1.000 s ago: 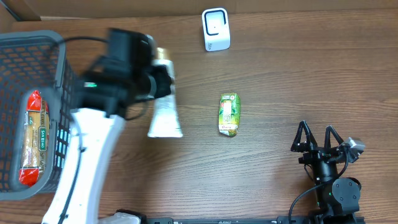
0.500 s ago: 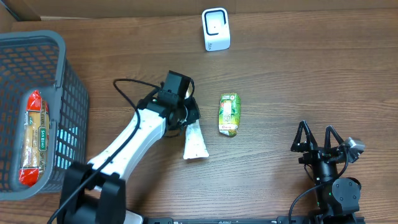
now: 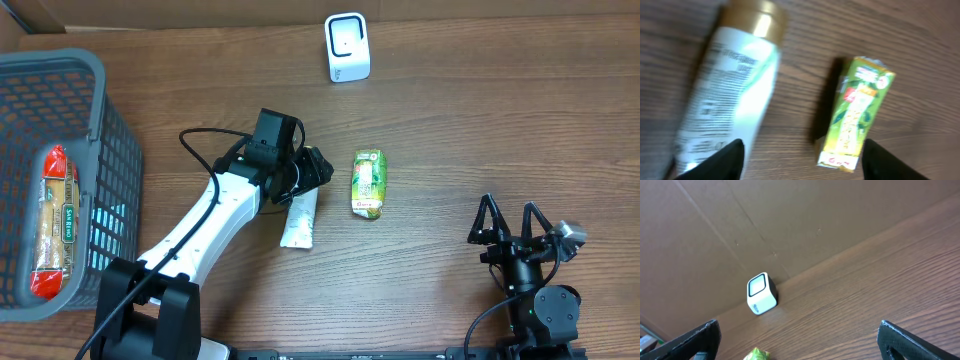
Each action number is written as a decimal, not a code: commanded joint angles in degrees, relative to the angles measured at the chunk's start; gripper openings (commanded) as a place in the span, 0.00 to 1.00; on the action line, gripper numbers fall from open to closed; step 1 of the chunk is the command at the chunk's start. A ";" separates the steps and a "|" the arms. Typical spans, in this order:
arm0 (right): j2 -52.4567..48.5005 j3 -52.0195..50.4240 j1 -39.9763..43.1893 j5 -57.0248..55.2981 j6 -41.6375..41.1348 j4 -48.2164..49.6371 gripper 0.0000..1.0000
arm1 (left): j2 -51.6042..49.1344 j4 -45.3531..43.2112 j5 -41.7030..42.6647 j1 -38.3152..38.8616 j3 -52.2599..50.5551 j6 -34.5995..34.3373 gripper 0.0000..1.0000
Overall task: Scan the item barcode
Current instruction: 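Place the white tube on the table left of the green carton, then reach the left gripper into the basket and grasp the mint-green packet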
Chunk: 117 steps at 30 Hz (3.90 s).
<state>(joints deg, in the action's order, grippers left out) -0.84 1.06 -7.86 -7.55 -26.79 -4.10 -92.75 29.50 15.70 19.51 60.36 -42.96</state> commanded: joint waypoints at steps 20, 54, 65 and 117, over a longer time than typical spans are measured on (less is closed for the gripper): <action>0.68 -0.59 0.22 -0.35 0.07 0.24 1.00 | 1.81 51.32 -15.69 -9.79 61.99 16.79 0.77; 0.68 -0.59 0.22 -0.35 0.07 0.26 1.00 | 5.75 48.85 -16.48 -63.52 34.21 24.30 0.72; 0.68 -0.59 0.22 -0.35 0.07 0.26 1.00 | 5.46 36.26 -11.17 -65.85 17.75 29.31 0.82; 0.68 -0.59 0.22 -0.35 0.07 0.24 1.00 | -10.27 29.07 -11.30 -65.11 20.46 42.03 0.04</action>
<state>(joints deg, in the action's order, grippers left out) -0.84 1.06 -7.86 -7.55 -26.79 -4.14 -103.24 55.92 3.77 -46.26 72.79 1.93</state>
